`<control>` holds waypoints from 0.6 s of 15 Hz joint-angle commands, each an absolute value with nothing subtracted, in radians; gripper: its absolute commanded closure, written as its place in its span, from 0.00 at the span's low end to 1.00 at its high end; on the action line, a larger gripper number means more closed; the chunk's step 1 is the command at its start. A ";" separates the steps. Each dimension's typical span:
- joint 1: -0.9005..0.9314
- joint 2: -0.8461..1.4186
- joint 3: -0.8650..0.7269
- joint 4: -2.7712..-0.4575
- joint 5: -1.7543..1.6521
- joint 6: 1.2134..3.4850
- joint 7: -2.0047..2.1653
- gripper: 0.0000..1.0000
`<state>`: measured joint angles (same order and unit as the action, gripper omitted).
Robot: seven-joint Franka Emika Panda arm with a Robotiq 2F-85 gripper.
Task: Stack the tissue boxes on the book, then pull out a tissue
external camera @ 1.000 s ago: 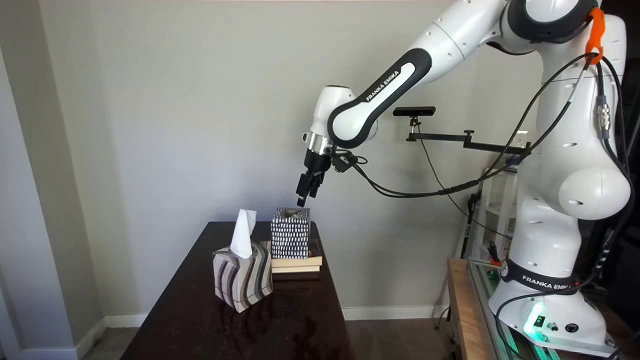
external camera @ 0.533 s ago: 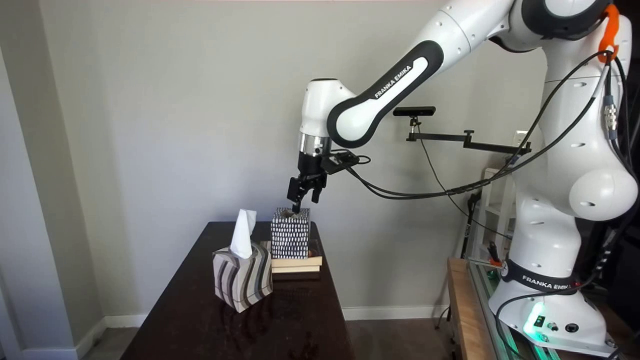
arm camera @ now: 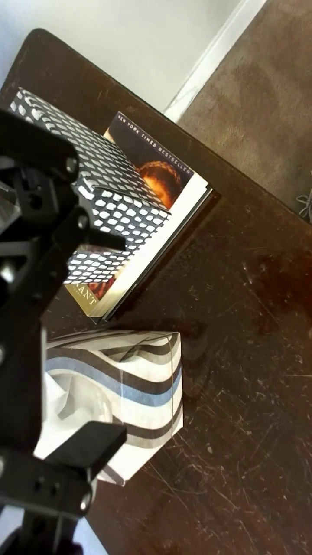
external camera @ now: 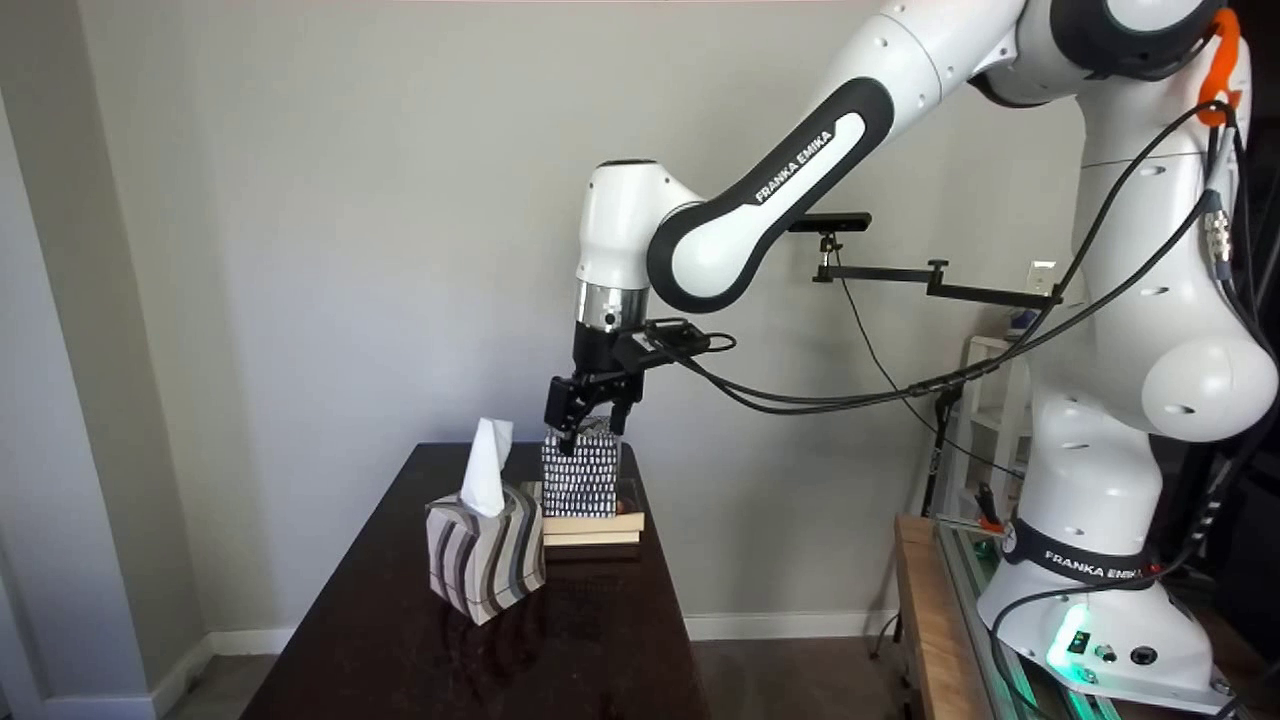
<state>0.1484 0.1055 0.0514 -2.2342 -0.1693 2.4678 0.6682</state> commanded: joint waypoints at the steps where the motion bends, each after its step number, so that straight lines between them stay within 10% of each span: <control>1: 0.153 0.172 0.044 -2.214 -0.200 2.554 0.757 0.00; 9: 0.185 0.319 -0.019 -2.192 -0.196 2.793 0.739 0.00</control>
<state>0.1532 0.2585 0.0210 -2.2294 -0.1721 2.7289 0.7255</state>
